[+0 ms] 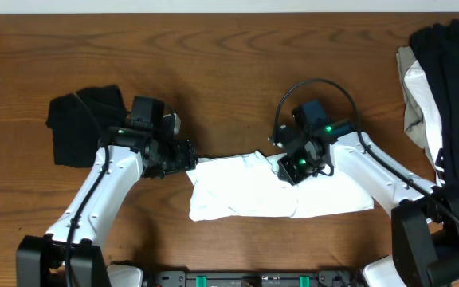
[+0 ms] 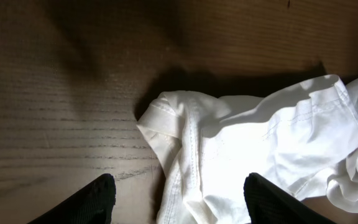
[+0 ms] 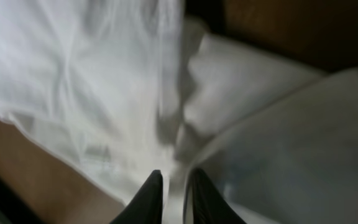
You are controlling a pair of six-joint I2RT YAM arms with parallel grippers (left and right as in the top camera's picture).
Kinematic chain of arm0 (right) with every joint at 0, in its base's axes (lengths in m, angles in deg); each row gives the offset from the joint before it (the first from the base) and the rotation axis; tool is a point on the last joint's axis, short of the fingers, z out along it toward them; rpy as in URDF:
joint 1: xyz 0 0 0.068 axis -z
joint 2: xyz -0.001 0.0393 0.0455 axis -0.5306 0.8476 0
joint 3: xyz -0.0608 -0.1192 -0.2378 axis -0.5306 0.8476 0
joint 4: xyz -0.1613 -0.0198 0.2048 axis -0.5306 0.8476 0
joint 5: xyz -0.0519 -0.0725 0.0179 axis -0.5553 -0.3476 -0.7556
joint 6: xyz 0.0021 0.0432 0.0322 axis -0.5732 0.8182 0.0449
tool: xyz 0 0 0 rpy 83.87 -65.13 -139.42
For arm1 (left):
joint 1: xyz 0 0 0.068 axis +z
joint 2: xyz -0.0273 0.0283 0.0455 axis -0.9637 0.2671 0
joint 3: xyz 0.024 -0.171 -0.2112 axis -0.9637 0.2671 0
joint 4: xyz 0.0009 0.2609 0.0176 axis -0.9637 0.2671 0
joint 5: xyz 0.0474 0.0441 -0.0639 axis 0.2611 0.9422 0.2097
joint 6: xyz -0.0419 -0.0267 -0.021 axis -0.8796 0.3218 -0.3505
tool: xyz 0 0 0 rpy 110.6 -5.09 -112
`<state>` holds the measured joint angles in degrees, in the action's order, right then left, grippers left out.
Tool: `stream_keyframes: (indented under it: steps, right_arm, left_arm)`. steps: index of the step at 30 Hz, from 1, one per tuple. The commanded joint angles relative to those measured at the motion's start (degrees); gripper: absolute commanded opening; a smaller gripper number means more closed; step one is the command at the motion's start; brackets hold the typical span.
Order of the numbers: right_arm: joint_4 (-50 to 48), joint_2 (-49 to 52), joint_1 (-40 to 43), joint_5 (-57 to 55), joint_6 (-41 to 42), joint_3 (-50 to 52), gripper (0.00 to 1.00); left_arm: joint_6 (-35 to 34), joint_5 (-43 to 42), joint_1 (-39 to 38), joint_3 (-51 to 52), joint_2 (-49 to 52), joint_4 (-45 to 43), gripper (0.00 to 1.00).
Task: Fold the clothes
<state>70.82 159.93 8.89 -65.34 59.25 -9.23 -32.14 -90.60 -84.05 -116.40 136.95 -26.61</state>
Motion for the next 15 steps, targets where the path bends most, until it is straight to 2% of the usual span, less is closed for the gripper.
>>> stream_keyframes:
  steps: [1,5,9,12,15]
  right_arm:
    - [-2.54,-0.87,-0.15,-1.31,5.86,-0.48,0.16]
    - [-2.93,-2.84,0.07,-6.80,10.73,-2.27,0.19]
    - [0.22,-9.16,0.98,-15.06,14.58,-6.19,0.21]
    - [1.14,-14.58,1.97,-18.45,16.24,-7.28,0.27]
    - [3.02,-18.51,3.41,-18.75,16.17,-7.28,0.29]
  left_arm:
    - [-0.52,0.61,0.24,-1.18,-0.44,0.04,0.69]
    - [-0.52,0.61,0.24,-1.18,-0.44,0.63,0.69]
    - [-0.52,0.59,0.24,-1.16,-0.44,1.42,0.79]
    - [-0.52,0.57,0.24,-1.05,-0.37,2.14,0.87]
    - [-0.52,0.31,0.24,-0.37,0.26,2.56,0.89]
